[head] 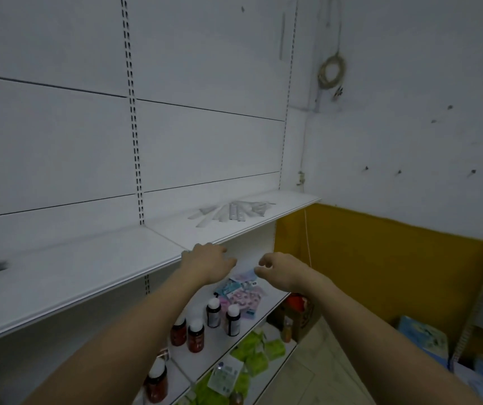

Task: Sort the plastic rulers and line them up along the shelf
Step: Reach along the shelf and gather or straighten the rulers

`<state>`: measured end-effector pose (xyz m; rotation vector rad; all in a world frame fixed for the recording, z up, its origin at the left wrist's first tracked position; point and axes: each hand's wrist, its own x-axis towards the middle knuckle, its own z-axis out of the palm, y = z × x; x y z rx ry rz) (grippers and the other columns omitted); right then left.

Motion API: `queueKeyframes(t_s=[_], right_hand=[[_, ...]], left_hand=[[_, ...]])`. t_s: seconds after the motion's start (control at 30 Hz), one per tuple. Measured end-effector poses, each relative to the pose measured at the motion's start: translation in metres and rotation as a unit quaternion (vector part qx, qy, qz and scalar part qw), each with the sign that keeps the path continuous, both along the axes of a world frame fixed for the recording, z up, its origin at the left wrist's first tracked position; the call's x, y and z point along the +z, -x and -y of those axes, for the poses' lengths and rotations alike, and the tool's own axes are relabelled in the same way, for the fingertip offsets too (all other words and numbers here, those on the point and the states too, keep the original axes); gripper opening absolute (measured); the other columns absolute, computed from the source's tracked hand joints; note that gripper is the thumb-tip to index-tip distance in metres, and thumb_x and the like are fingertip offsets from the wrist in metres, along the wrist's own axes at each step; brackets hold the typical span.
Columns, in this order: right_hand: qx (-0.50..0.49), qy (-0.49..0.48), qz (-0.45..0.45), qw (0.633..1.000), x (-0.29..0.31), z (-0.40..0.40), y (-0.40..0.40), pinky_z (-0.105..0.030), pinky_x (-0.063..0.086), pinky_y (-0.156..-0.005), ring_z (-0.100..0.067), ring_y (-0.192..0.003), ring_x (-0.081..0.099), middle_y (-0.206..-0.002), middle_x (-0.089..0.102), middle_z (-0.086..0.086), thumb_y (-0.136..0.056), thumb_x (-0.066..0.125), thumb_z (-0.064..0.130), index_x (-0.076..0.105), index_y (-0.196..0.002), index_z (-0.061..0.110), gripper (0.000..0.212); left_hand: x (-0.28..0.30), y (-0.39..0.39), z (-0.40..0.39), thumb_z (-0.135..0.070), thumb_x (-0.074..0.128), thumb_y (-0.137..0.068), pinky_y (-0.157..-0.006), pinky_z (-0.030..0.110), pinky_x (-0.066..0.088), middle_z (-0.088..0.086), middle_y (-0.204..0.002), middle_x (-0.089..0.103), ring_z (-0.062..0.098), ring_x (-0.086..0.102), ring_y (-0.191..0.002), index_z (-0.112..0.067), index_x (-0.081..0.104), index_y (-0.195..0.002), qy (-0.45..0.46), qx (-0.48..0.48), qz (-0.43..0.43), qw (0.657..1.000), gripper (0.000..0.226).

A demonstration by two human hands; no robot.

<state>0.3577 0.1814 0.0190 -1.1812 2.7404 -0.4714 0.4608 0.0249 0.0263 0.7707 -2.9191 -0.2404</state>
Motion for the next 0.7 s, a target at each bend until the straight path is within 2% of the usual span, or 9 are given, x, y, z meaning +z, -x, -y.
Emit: queueKeyframes(t_s=[0.2, 0.33, 0.7], right_hand=[[-0.022, -0.031, -0.017, 0.999, 0.005, 0.036, 0.103, -0.038, 0.046, -0.096, -0.022, -0.119, 0.052, -0.136, 0.054, -0.006, -0.096, 0.045, 0.051, 0.052, -0.134, 0.016, 0.052], [-0.048, -0.009, -0.033, 0.998, 0.02, 0.06, 0.172, -0.038, 0.048, -0.096, -0.021, -0.116, 0.054, -0.134, 0.055, -0.005, -0.094, 0.047, 0.05, 0.054, -0.132, 0.018, 0.05], [-0.017, 0.018, 0.0, 1.0, 0.013, 0.122, 0.309, -0.034, 0.044, -0.098, -0.021, -0.12, 0.052, -0.136, 0.054, -0.005, -0.096, 0.047, 0.047, 0.052, -0.134, 0.017, 0.049]], left_hand=[[-0.001, 0.107, 0.048, -0.056, 0.037, -0.094, -0.107, 0.046, 0.027, 0.003, -0.149, 0.039, 0.028, 0.036, -0.135, -0.029, 0.04, -0.143, -0.025, -0.012, -0.026, 0.999, 0.056], [0.0, 0.175, 0.083, -0.058, 0.036, -0.094, -0.109, 0.046, 0.024, 0.002, -0.153, 0.035, 0.028, 0.033, -0.138, -0.029, 0.034, -0.146, -0.048, -0.005, -0.019, 0.999, 0.06], [-0.014, 0.303, 0.158, -0.054, 0.038, -0.091, -0.108, 0.045, 0.033, 0.002, -0.147, 0.043, 0.028, 0.041, -0.132, -0.028, 0.042, -0.14, -0.082, 0.024, -0.037, 0.996, 0.055]])
